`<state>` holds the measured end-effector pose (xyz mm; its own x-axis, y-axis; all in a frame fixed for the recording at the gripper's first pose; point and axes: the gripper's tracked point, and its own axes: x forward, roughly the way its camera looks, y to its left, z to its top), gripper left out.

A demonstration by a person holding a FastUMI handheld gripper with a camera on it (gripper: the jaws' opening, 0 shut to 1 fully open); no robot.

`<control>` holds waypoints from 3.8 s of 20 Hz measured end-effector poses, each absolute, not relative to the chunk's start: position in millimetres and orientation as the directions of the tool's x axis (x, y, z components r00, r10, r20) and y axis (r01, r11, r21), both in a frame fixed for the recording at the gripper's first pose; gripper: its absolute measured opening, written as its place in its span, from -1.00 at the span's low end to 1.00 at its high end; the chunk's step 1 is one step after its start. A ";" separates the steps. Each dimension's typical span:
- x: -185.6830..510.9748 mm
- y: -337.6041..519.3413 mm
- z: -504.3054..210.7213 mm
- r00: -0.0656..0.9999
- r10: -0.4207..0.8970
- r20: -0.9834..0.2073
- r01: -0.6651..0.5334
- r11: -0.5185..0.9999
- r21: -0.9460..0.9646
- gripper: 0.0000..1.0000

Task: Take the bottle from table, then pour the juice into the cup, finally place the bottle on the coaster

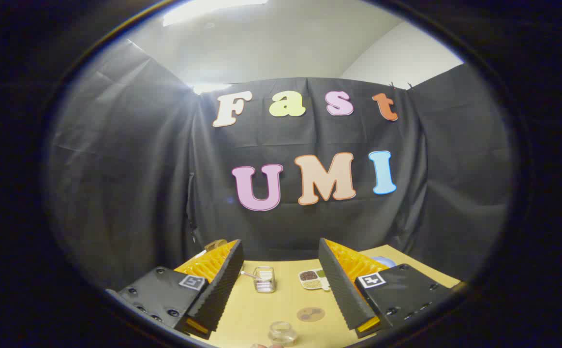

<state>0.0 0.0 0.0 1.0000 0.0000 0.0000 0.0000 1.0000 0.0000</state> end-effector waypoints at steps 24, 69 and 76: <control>-15.3 -18.3 -46.6 0.992 -0.115 -0.048 0.115 0.993 0.003 0.95; -1.1 -23.1 -331.7 0.826 -0.019 -0.563 0.236 0.919 0.316 0.52; 17.5 -19.5 -302.7 0.858 -0.009 -0.514 0.322 0.790 0.523 0.52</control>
<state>17.5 -19.5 -302.7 0.8578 -0.0092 -0.5138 0.3215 0.7896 0.5226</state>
